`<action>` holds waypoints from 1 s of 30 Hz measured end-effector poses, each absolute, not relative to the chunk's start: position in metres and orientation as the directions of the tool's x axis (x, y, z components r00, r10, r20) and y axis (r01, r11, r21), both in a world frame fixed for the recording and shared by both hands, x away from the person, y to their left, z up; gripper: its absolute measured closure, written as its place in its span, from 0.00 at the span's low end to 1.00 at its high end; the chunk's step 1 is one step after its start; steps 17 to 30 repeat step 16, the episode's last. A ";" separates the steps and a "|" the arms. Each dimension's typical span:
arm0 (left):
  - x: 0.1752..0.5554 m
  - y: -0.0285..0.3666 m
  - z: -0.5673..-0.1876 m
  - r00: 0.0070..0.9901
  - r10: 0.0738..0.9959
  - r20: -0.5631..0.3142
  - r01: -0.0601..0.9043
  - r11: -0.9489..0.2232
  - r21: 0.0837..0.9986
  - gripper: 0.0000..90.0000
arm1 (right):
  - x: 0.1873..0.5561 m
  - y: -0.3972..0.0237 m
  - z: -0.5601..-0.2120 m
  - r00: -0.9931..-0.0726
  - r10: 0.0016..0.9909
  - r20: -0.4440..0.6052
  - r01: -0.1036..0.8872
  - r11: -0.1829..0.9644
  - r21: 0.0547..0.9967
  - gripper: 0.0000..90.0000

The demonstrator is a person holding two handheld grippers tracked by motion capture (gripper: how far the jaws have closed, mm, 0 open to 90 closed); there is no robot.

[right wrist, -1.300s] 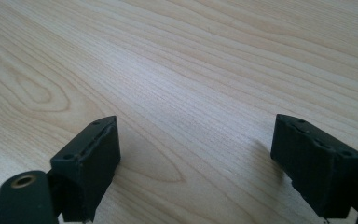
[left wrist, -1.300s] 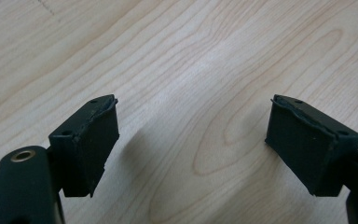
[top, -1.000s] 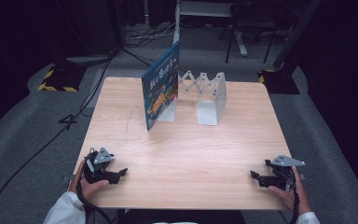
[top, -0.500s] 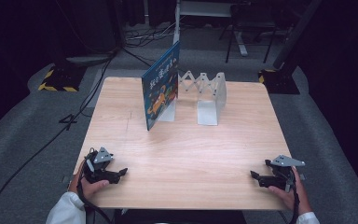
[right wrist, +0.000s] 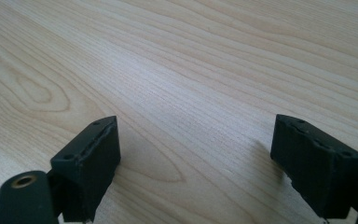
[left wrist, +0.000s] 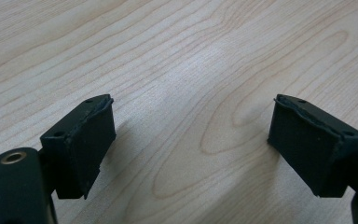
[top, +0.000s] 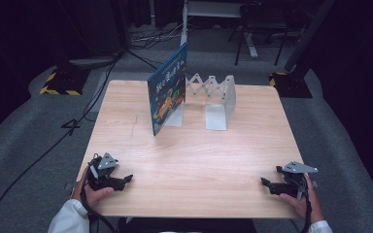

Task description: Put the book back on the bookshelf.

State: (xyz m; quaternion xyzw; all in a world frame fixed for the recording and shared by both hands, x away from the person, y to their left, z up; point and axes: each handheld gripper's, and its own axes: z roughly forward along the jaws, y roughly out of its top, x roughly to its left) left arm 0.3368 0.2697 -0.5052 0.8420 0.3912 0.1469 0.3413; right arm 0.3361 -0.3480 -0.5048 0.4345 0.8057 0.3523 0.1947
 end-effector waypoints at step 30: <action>0.338 0.270 -0.505 0.651 0.759 -0.014 0.557 -0.465 0.689 0.16 | 0.336 -0.348 -0.505 -0.547 0.837 -0.007 0.563 0.374 0.737 0.18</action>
